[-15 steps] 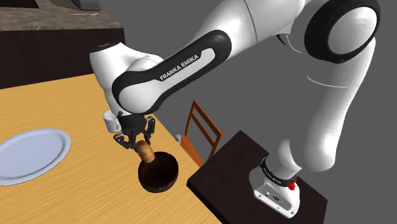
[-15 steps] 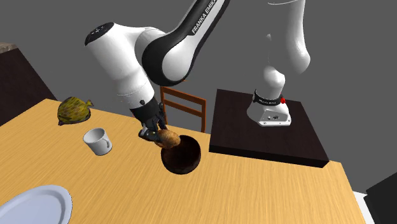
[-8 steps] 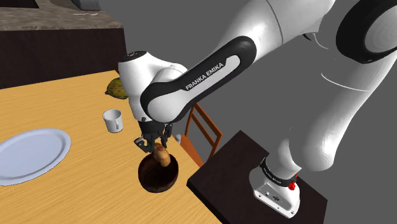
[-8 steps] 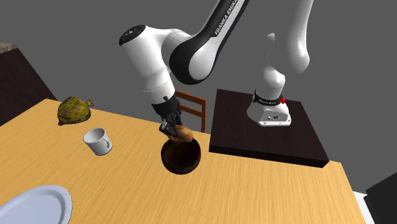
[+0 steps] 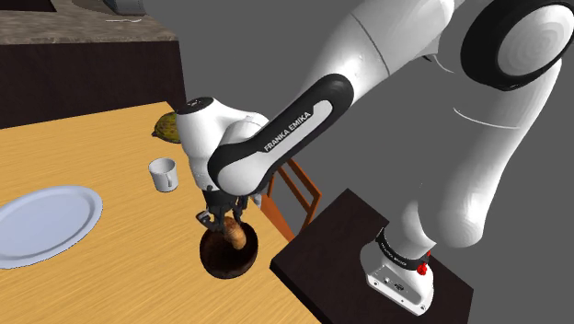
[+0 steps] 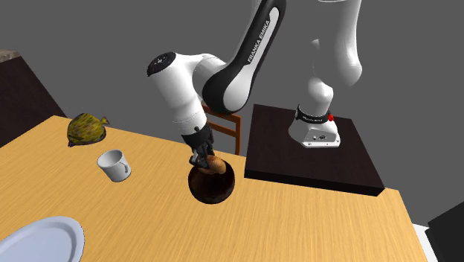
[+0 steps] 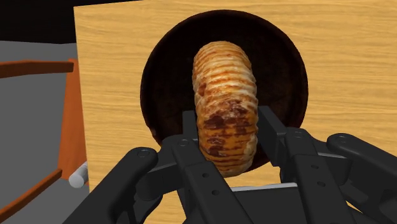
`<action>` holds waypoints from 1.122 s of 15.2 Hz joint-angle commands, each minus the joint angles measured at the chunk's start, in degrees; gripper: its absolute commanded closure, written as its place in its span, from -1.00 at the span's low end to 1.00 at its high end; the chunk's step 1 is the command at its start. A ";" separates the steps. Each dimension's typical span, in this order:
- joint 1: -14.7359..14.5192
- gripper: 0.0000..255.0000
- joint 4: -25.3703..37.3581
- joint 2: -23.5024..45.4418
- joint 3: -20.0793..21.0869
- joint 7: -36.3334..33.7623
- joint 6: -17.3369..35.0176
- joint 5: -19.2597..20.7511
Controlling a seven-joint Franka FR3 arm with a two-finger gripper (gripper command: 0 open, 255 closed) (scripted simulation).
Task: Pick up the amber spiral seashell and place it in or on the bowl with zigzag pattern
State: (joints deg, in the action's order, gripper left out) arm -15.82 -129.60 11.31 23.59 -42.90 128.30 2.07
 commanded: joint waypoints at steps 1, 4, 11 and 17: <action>-0.13 1.00 -0.12 1.20 -0.21 -0.36 1.26 0.63; -0.39 1.00 -0.36 3.04 -0.56 -0.97 3.20 1.61; -0.40 1.00 -0.36 3.04 -0.57 -0.97 3.20 1.60; -0.40 -1.00 -0.37 3.04 -0.57 -0.97 3.21 1.60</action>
State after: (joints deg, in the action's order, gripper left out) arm -16.22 -129.97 14.35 23.02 -43.87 131.51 3.67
